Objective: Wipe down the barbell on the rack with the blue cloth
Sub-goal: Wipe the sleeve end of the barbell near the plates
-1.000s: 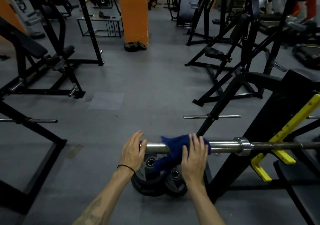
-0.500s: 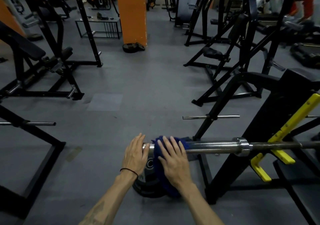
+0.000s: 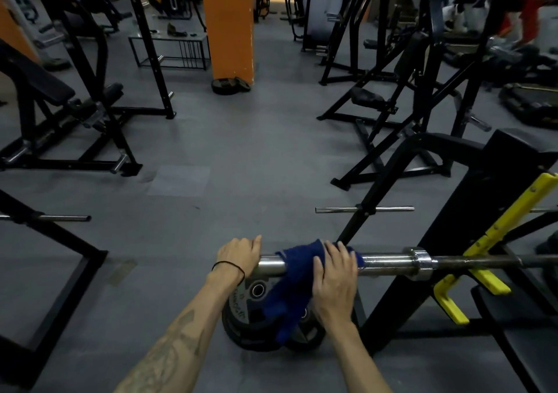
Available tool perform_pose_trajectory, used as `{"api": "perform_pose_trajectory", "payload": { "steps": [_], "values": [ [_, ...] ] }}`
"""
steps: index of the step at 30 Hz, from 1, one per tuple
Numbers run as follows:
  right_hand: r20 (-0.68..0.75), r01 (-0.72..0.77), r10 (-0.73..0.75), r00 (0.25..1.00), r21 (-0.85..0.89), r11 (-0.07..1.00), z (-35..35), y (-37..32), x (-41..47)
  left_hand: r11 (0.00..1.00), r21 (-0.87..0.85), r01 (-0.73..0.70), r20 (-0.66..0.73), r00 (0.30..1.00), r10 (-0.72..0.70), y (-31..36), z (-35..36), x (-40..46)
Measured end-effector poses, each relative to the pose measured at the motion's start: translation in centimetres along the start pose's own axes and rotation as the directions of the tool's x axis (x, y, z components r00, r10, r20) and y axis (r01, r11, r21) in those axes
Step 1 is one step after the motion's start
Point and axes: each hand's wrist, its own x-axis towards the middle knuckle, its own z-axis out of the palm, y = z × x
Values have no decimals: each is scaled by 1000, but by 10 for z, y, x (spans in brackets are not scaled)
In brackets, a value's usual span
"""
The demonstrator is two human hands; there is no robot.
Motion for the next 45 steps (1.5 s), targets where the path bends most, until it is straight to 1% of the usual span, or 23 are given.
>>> {"api": "perform_pose_trajectory", "payload": {
  "steps": [2,5,6,8,11,12,16,18,21,22,23,25,26,28,30,32,34,36,38,40,42,43,45],
  "values": [
    [-27,-39,39,999,-2,999,12,-31,-7,997,-13,-81,-133,988,79,-1,0,-9],
    [139,424,-420,897,2,906,22,-46,-30,979,-63,-194,-261,950,171,-7,7,-23],
    [139,489,-484,864,-7,872,17,-32,-24,975,-91,-202,-267,948,171,-11,10,-25],
    [65,403,-399,915,-52,914,6,-1,-13,975,-133,-178,-237,961,143,-17,11,-28],
    [-51,-16,16,999,-2,1000,2,0,-11,981,-128,-144,-195,974,118,-23,16,-33],
    [-49,-51,51,997,13,999,7,-17,-13,983,-126,-135,-190,976,109,-24,17,-34],
    [130,426,-421,898,-14,905,15,-26,-15,984,-135,-119,-177,980,95,-26,18,-31],
    [65,313,-309,949,-63,948,4,4,-7,982,-140,-130,-176,979,104,-25,20,-31],
    [-73,-96,94,993,-18,995,3,0,-12,979,-136,-150,-197,973,122,-24,21,-33],
    [-63,-73,73,995,-13,997,8,-19,-14,979,-135,-150,-194,973,123,-21,21,-34],
    [3,66,-66,998,-10,998,14,-35,-19,980,-133,-151,-191,974,124,-19,21,-33],
    [140,447,-440,887,-17,894,18,-37,-22,979,-135,-153,-200,972,124,-16,23,-33],
    [153,525,-515,844,-36,850,14,-23,-15,977,-140,-161,-202,971,131,-14,22,-33],
    [73,419,-413,908,-88,904,5,7,-6,970,-150,-191,-222,963,155,-14,22,-34],
    [-47,53,-55,997,-35,998,0,17,-6,965,-145,-221,-266,948,177,-16,23,-37],
    [-73,-87,88,993,12,996,9,-12,-10,963,-108,-245,-302,931,204,-19,27,-39],
    [70,221,-223,972,30,975,18,-41,-21,959,-56,-279,-333,910,245,-20,31,-38],
    [168,511,-507,846,19,859,16,-30,-18,949,-7,-316,-370,882,291,-18,32,-37],
    [113,453,-446,888,-47,890,5,3,-6,940,13,-342,-389,864,320,-13,31,-39],
    [-2,141,-141,990,-29,990,-6,29,-4,928,63,-366,-396,845,360,-9,35,-42],
    [-82,-135,138,987,39,990,-2,16,-10,933,112,-341,-389,849,357,-6,36,-43],
    [-79,-164,168,983,54,985,5,-4,-12,936,131,-327,-370,859,352,-3,35,-39],
    [38,131,-133,990,54,990,17,-33,-23,948,155,-280,-294,903,315,-1,28,-29]
  ]
}}
